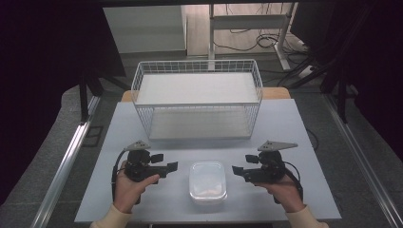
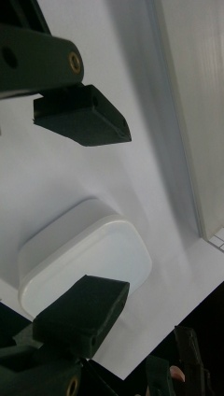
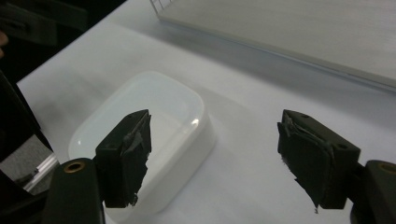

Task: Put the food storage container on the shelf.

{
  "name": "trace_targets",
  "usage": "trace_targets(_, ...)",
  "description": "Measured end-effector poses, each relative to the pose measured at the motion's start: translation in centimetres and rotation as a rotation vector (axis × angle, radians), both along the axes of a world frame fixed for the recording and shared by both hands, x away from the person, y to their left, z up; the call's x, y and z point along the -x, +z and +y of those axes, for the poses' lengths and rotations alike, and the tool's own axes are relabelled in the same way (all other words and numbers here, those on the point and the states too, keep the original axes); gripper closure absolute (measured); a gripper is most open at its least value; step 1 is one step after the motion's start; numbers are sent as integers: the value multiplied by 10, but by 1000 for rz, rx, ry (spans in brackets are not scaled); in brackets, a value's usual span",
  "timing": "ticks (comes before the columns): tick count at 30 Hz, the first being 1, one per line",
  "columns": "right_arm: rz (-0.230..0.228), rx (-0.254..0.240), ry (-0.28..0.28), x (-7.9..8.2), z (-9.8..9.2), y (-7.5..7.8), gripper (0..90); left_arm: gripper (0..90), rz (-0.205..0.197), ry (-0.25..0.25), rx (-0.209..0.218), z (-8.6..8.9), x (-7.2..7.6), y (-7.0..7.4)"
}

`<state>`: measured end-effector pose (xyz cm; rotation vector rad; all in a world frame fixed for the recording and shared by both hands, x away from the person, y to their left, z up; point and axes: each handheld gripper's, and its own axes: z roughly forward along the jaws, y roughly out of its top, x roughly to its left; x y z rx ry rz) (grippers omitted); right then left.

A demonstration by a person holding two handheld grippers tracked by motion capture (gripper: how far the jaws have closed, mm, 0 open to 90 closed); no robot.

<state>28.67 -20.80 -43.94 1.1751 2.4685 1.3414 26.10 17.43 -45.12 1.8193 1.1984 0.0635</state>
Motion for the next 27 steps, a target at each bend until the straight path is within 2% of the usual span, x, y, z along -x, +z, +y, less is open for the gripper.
trace_targets(5,31,-21,-24,0,3,-3,279,251,21,-7,14,-3,0,-5)
trace_targets(6,41,-22,-23,0,3,-5,285,257,42,-12,35,-4,0,-8)
trace_targets(7,41,-22,-23,0,3,-5,285,261,42,-12,35,-4,0,-8)
trace_targets(10,97,-40,-15,0,8,-16,302,274,69,-29,60,-8,0,-11)
trace_targets(11,97,-40,-15,0,8,-16,302,277,69,-29,60,-8,0,-11)
trace_targets(12,122,-52,-8,-1,10,-20,312,281,86,-35,71,-9,0,-13)
trace_targets(14,140,-64,-3,-2,12,-22,319,286,104,-41,90,-9,-1,-17)
trace_targets(15,140,-64,-3,-2,12,-22,319,291,104,-41,90,-9,-1,-17)
trace_targets(18,162,-70,9,-2,16,-26,332,302,138,-52,137,-10,-1,-23)
trace_targets(23,182,-75,15,-2,21,-30,343,336,148,-60,150,-14,-1,-26)
trace_targets(27,195,-82,25,-1,26,-33,359,356,174,-72,174,-18,-2,-31)
